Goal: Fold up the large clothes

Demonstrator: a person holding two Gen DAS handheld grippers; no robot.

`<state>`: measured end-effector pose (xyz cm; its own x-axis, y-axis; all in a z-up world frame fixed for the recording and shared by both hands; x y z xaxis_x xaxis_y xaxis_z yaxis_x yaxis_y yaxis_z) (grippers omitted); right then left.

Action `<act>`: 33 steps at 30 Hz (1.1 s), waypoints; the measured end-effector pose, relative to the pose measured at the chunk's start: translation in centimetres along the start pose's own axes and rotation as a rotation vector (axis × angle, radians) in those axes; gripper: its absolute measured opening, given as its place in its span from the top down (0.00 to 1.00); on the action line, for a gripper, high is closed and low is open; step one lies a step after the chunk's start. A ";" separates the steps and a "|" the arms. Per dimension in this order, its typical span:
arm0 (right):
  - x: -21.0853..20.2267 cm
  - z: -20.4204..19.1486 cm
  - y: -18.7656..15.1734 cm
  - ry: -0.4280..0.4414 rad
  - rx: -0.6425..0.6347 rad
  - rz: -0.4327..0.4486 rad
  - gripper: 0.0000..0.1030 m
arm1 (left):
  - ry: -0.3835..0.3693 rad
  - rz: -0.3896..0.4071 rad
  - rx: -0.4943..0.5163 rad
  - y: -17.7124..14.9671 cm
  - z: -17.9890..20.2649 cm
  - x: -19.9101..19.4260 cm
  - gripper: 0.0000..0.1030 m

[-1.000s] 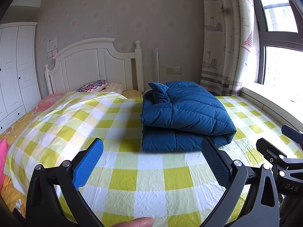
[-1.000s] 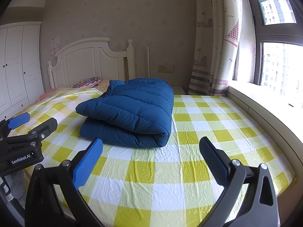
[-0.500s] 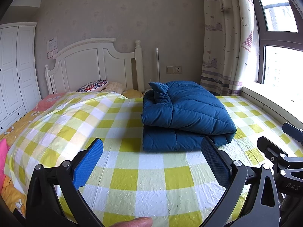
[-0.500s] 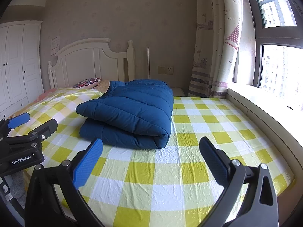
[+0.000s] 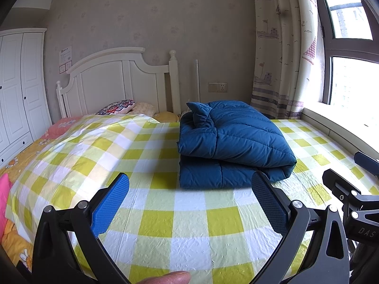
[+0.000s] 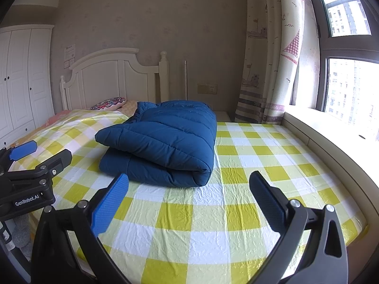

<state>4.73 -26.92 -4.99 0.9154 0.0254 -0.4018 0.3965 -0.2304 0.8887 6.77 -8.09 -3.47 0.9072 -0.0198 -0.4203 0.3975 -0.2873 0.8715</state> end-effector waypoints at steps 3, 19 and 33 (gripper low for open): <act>0.0 0.0 0.0 0.001 -0.002 -0.001 0.02 | -0.001 0.000 0.002 0.1 0.1 0.0 0.04; 0.2 0.2 -0.2 0.002 -0.012 -0.006 0.02 | -0.003 0.020 0.017 -0.2 0.4 -0.5 0.04; 3.7 1.5 -1.6 0.025 -0.029 -0.123 0.02 | -0.106 -0.154 0.013 -2.4 -1.7 5.2 0.04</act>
<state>7.34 -27.90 -8.24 0.8608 0.0757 -0.5034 0.5078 -0.1961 0.8388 10.80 -5.90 -7.36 0.8156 -0.0755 -0.5736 0.5282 -0.3074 0.7915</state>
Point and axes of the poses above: each gripper's, at about its wrist camera, not at the fingertips, and x roughly the way its jaws point, z to its right, y to its top, the point moved 1 cm from there along x, roughly the way its jaws point, and after that the axes turned 12 degrees about x, right-handed, at the moved point
